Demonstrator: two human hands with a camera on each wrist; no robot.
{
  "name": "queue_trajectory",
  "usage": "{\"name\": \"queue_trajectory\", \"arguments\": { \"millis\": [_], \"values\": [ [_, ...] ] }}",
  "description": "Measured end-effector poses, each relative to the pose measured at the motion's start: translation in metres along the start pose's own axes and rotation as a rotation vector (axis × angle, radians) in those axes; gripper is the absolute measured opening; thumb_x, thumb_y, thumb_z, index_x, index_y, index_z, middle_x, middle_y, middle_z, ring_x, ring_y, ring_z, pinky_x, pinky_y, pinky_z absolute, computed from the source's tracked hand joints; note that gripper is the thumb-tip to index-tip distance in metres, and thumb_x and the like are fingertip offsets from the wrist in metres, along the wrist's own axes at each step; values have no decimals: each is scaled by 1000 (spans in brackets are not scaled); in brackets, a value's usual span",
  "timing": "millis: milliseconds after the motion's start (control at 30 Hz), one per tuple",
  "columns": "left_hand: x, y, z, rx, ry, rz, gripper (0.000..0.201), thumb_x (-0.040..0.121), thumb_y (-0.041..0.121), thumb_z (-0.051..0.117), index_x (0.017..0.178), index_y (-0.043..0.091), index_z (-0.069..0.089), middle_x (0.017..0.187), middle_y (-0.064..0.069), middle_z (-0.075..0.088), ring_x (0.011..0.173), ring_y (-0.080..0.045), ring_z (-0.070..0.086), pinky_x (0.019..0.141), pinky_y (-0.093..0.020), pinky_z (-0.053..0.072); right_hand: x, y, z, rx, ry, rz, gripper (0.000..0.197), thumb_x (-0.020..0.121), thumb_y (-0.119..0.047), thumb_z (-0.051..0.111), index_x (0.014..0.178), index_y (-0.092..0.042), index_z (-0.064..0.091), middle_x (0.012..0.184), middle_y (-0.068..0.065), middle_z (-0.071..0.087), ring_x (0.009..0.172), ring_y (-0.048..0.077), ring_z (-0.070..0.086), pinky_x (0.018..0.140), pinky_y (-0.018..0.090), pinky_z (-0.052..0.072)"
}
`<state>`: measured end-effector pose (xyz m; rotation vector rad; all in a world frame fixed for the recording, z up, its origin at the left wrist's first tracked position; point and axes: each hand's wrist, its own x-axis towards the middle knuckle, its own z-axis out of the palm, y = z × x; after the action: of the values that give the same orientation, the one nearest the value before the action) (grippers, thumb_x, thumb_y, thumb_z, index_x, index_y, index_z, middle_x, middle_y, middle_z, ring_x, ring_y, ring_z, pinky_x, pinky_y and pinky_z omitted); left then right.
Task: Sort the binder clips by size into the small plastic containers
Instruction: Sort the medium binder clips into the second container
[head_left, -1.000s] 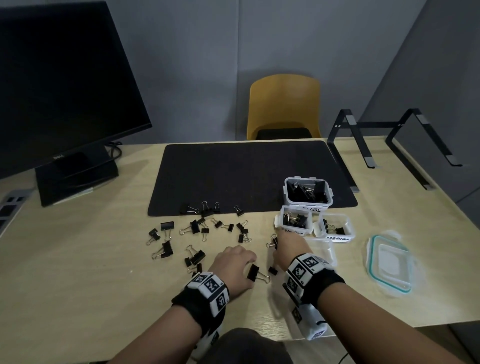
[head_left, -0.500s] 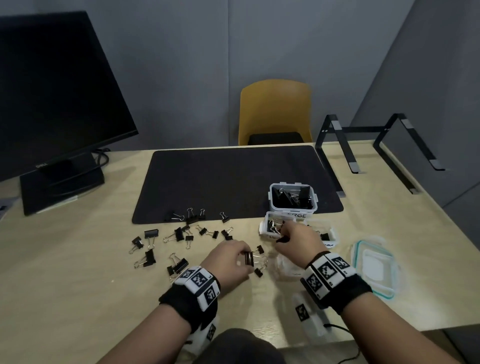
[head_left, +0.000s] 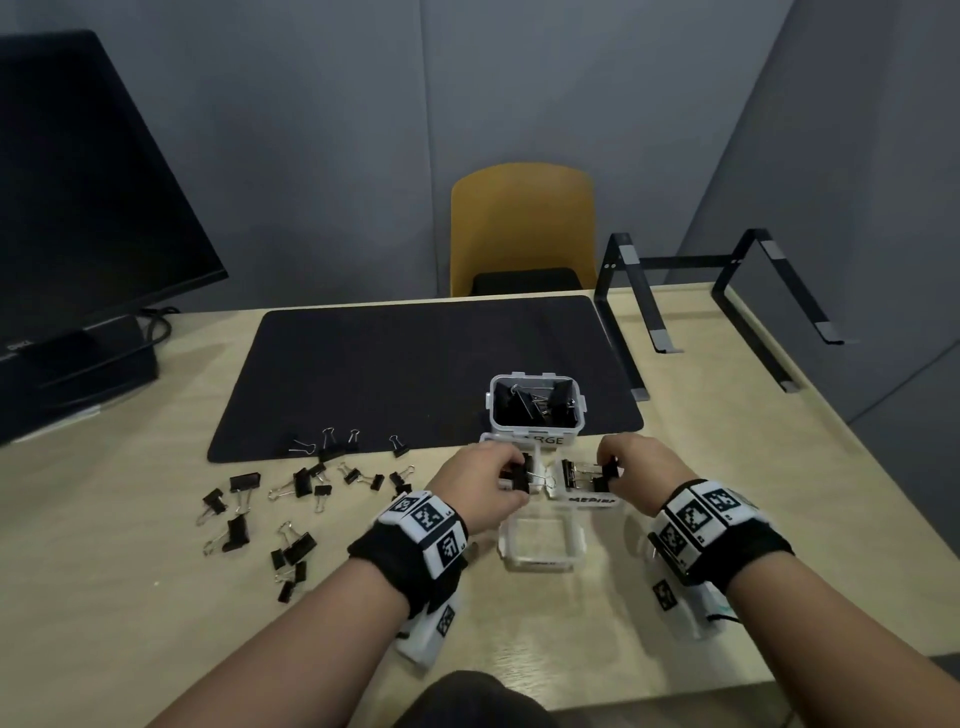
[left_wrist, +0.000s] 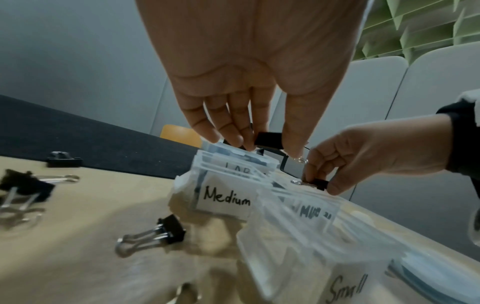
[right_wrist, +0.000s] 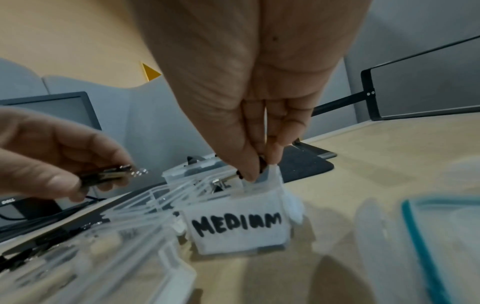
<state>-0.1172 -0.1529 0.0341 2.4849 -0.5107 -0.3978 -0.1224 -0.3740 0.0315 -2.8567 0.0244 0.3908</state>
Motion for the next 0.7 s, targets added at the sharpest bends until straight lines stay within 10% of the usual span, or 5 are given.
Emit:
{"name": "queue_trajectory", "arguments": {
  "millis": [267,700],
  "values": [
    [29,21,25,86,34,-27,41,83,29,63,122,23,55,122,4,58,117,-17,47,97,-30,41,2,22,9,127,65,-82,25,83,-6,56,106,-13,62,119,4,50,108,22,54,92,25,41],
    [55,38,50,263,53,-25,43,86,50,57,123,29,55,121,3,49,117,-19,39,101,-35,32,2,31,19,202,93,-24,22,87,-18,56,106,-14,67,106,7,57,94,22,60,83,28,46]
  ]
}}
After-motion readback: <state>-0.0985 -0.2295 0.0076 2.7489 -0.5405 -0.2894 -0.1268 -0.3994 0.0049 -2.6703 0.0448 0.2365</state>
